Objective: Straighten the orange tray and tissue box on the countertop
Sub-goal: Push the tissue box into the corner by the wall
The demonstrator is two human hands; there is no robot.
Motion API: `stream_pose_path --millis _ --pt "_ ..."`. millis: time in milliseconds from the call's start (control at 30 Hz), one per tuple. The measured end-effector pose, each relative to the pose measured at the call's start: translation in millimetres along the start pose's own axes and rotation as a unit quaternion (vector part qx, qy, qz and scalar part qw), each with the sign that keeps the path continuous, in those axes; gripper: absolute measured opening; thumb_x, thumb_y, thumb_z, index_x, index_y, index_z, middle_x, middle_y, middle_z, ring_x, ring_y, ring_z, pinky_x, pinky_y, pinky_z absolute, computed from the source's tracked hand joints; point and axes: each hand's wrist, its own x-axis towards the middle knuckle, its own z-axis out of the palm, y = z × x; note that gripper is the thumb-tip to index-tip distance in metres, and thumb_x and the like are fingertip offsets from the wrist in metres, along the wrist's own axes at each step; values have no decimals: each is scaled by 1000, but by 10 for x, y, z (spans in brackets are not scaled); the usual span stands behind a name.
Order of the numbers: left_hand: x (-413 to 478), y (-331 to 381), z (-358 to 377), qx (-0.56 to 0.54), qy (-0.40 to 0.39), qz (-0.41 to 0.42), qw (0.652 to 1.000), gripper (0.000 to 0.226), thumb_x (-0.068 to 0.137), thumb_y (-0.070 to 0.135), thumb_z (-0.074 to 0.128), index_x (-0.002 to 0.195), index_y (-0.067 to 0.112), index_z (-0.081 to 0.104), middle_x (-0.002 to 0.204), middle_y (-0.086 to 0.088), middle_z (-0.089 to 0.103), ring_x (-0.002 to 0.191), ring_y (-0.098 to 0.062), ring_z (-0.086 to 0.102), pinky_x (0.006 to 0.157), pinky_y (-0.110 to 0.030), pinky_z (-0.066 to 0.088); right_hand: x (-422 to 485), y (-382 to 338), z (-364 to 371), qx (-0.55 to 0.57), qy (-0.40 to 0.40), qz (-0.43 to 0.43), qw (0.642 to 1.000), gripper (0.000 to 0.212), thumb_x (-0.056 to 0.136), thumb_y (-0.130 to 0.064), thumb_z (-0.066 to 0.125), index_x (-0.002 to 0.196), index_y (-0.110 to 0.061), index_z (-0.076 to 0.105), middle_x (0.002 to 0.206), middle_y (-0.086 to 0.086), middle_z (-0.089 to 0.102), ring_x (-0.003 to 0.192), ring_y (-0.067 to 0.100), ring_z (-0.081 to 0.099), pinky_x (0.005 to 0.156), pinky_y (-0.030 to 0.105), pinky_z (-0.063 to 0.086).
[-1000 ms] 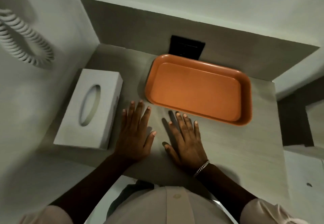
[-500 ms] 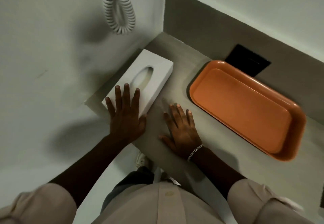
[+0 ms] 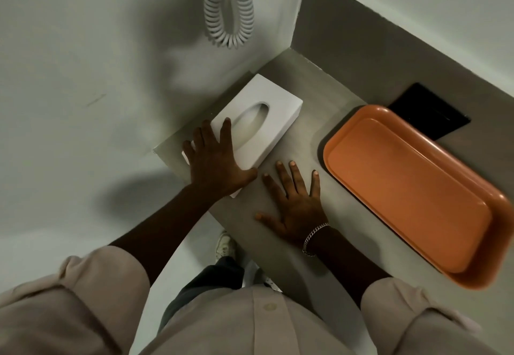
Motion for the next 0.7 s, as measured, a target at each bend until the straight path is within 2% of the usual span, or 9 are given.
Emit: stream_pose_path --millis 167,367,700 --pt "151 -11 -22 -3 17 13 1000 117 51 72 68 146 20 26 147 -27 34 132 -49 35 105 -62 31 6 2 4 -1 10 -1 1000 88 87 -82 24 158 -30 23 168 10 18 155 34 12 116 71 7" --pt "481 -1 -46 -2 -3 22 1000 115 55 71 70 148 23 23 153 -26 28 138 -48 27 110 -62 25 15 15 45 -10 22 -1 1000 88 87 -82 26 158 -30 23 168 10 19 155 34 13 117 70 6" --pt "874 76 -47 13 -9 55 998 111 55 70 68 147 23 27 154 -25 27 141 -47 25 110 -60 25 26 24 76 -19 35 -3 999 88 87 -82 28 157 -29 25 167 11 21 154 34 17 116 70 10"
